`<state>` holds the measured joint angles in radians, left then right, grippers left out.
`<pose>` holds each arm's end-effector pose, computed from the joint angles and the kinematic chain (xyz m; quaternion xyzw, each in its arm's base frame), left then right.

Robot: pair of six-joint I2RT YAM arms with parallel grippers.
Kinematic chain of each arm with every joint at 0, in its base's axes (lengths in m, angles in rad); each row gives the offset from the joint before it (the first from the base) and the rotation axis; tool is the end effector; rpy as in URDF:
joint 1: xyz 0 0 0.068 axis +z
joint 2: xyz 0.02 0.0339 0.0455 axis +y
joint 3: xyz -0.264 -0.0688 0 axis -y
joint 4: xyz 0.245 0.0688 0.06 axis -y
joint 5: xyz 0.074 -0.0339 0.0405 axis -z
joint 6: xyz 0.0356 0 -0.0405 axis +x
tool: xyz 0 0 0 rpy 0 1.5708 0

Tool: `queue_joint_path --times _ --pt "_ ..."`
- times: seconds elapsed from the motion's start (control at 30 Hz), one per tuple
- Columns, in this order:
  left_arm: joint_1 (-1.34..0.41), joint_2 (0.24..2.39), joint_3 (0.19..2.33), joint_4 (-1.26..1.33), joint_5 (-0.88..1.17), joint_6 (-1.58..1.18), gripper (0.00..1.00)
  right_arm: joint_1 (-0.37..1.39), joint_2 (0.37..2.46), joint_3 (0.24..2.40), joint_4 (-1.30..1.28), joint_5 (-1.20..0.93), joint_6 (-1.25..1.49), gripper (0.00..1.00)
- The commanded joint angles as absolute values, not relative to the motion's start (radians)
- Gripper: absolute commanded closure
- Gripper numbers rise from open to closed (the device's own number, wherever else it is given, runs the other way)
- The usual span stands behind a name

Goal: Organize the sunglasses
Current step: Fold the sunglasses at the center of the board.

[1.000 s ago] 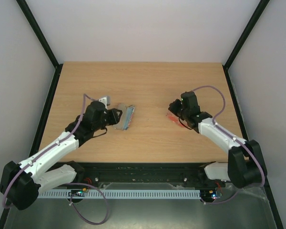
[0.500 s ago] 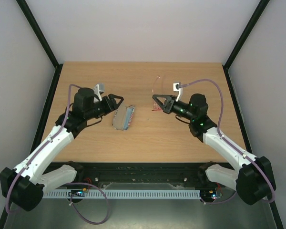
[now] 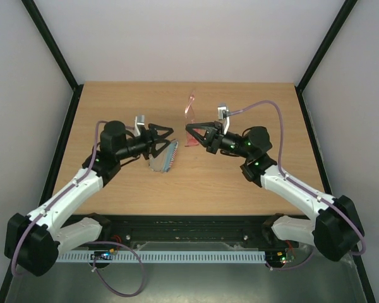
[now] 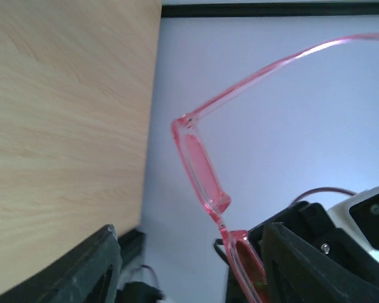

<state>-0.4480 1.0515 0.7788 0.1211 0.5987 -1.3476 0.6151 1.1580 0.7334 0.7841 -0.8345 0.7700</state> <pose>0.2106 -0.1235 0.3189 -0.1421 0.7363 -0.6263 0.2131 0.1920 0.1679 0.3435 -0.2919 0.5447 0.6575 0.4311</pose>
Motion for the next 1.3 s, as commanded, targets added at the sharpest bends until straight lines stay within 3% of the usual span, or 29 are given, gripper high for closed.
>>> queue_joint_path --times 0.0,0.17,0.3,0.43,1.27 --pt "-0.456 1.073 0.687 0.458 0.707 -1.681 0.39 0.620 1.213 0.769 1.056 -0.814 0.910 0.99" --pt "-0.485 1.096 0.657 0.645 0.721 -1.838 0.50 0.629 1.258 0.785 1.129 -0.823 0.963 0.99" --pt "-0.495 1.119 0.622 0.705 0.708 -1.883 0.52 0.649 1.276 0.794 1.149 -0.820 0.975 0.99" --pt "-0.503 1.158 0.600 0.813 0.705 -1.934 0.63 0.669 1.285 0.801 1.152 -0.816 0.975 0.99" --pt "-0.496 1.149 0.520 0.878 0.654 -1.966 0.96 0.685 1.267 0.746 1.054 -0.858 0.909 0.99"
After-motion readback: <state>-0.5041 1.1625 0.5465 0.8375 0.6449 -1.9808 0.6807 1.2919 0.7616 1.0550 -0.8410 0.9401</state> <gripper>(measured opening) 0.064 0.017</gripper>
